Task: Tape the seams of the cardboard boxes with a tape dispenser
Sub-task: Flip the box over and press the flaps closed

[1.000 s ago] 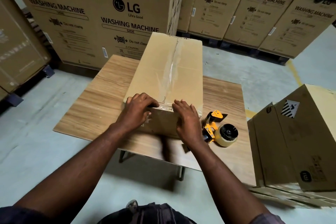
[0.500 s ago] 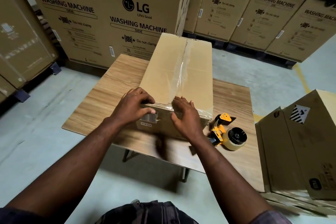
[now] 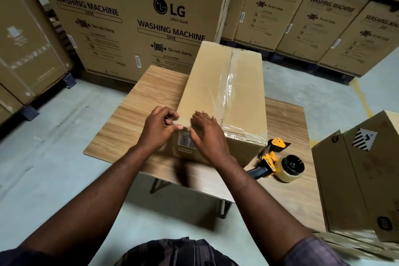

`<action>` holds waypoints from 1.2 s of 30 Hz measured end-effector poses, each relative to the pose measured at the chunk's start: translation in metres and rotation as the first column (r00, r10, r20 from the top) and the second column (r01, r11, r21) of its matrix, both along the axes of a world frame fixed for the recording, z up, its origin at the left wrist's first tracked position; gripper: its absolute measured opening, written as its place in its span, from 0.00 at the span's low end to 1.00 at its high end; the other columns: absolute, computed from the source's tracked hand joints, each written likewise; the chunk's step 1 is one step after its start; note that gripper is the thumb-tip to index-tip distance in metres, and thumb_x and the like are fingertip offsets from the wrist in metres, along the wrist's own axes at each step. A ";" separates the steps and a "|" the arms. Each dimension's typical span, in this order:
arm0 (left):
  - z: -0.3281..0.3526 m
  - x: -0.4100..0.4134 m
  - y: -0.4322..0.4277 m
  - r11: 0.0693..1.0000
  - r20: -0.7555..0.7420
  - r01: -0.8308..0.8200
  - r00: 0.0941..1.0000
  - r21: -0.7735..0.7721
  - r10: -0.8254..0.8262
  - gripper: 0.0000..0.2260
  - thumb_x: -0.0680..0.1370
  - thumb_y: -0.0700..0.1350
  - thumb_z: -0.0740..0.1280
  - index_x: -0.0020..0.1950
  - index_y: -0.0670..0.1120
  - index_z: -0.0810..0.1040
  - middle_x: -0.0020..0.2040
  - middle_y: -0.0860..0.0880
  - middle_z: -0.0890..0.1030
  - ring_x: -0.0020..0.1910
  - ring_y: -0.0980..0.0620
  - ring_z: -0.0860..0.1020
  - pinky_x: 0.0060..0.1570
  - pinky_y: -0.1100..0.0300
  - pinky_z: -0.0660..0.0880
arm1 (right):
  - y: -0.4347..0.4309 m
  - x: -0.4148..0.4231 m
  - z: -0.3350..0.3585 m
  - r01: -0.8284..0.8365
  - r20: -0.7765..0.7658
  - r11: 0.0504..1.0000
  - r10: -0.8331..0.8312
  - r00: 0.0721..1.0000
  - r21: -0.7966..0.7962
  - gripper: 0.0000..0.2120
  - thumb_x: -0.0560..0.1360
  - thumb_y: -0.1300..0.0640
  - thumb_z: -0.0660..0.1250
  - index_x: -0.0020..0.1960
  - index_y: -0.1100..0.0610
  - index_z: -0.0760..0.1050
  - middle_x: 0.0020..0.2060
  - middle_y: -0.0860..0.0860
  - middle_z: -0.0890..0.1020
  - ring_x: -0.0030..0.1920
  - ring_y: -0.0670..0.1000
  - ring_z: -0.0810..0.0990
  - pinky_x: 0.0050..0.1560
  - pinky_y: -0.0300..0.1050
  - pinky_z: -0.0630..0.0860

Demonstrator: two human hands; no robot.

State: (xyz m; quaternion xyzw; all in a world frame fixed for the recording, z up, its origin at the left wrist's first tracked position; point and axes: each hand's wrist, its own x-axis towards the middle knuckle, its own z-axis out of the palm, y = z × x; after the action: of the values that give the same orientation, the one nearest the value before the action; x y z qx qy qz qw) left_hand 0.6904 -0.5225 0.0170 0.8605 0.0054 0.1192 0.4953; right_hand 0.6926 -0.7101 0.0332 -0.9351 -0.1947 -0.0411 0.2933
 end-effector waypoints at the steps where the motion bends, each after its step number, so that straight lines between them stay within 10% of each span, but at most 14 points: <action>1: -0.003 -0.002 0.000 0.997 -0.050 -0.044 0.998 -0.062 0.041 0.14 0.69 0.39 0.79 0.51 0.48 0.80 0.47 0.50 0.78 0.39 0.59 0.76 0.42 0.73 0.73 | 0.007 0.000 -0.002 -0.005 0.011 1.000 0.005 1.000 -0.022 0.16 0.80 0.57 0.67 0.66 0.60 0.77 0.72 0.57 0.75 0.75 0.58 0.69 0.78 0.54 0.57; 6: -0.019 -0.016 -0.017 0.919 -0.188 -0.240 0.964 -0.313 0.188 0.15 0.74 0.38 0.75 0.56 0.46 0.73 0.45 0.53 0.79 0.43 0.58 0.78 0.43 0.73 0.72 | 0.020 -0.016 -0.020 0.080 0.074 0.987 -0.071 0.995 -0.136 0.31 0.75 0.66 0.66 0.77 0.61 0.67 0.78 0.56 0.66 0.80 0.57 0.59 0.81 0.54 0.45; 11: -0.025 -0.027 -0.036 0.884 -0.217 -0.304 0.946 -0.354 0.239 0.11 0.78 0.38 0.71 0.56 0.46 0.72 0.48 0.51 0.81 0.45 0.56 0.80 0.42 0.71 0.74 | 0.047 -0.004 -0.010 0.115 0.016 0.986 -0.113 0.993 -0.125 0.23 0.83 0.49 0.60 0.75 0.57 0.69 0.78 0.54 0.67 0.80 0.55 0.59 0.80 0.58 0.47; 18: -0.062 -0.030 0.002 0.982 -0.557 0.054 0.817 -0.179 -0.146 0.14 0.77 0.37 0.69 0.62 0.46 0.77 0.59 0.46 0.83 0.57 0.49 0.81 0.56 0.58 0.75 | 0.058 -0.010 -0.032 0.225 0.168 0.968 -0.204 0.964 -0.115 0.24 0.79 0.51 0.70 0.73 0.55 0.74 0.75 0.52 0.72 0.77 0.55 0.67 0.78 0.59 0.55; 22: -0.040 -0.024 0.011 0.987 -0.324 -0.121 0.943 -0.106 0.080 0.22 0.78 0.36 0.67 0.71 0.44 0.70 0.68 0.47 0.77 0.64 0.50 0.76 0.60 0.63 0.69 | 0.056 -0.010 -0.029 0.195 0.138 0.981 -0.190 0.972 -0.020 0.21 0.80 0.55 0.64 0.72 0.57 0.76 0.74 0.52 0.73 0.77 0.56 0.68 0.78 0.58 0.54; 26: -0.009 -0.001 0.014 0.961 0.034 0.196 0.978 0.194 -0.206 0.31 0.75 0.29 0.61 0.76 0.48 0.67 0.75 0.50 0.69 0.73 0.53 0.68 0.72 0.59 0.65 | 0.042 -0.016 -0.032 0.104 0.109 0.992 -0.112 0.988 0.072 0.24 0.74 0.57 0.62 0.70 0.58 0.78 0.72 0.53 0.76 0.76 0.57 0.69 0.77 0.58 0.58; 31: -0.007 0.013 0.030 0.792 -0.068 0.375 0.917 0.481 -0.393 0.35 0.75 0.28 0.60 0.79 0.52 0.64 0.79 0.54 0.62 0.78 0.53 0.60 0.75 0.51 0.63 | 0.018 -0.019 -0.039 -0.012 0.142 0.990 -0.008 0.990 0.140 0.25 0.75 0.40 0.68 0.64 0.55 0.81 0.68 0.49 0.79 0.73 0.49 0.70 0.72 0.44 0.58; 36: -0.016 -0.012 0.025 0.812 -0.060 0.311 0.944 0.493 -0.325 0.37 0.72 0.30 0.66 0.78 0.53 0.63 0.79 0.56 0.61 0.76 0.53 0.62 0.72 0.52 0.68 | 0.029 -0.025 -0.038 0.080 0.212 0.997 -0.082 0.974 0.018 0.28 0.71 0.30 0.68 0.56 0.52 0.79 0.55 0.46 0.78 0.59 0.48 0.73 0.58 0.46 0.60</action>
State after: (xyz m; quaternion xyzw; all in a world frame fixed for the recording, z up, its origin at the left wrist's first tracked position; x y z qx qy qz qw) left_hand 0.6789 -0.4972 0.0010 0.9455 -0.1759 0.0439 0.2704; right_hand 0.6671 -0.6814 -0.0050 -0.9311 -0.1863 -0.1538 0.2733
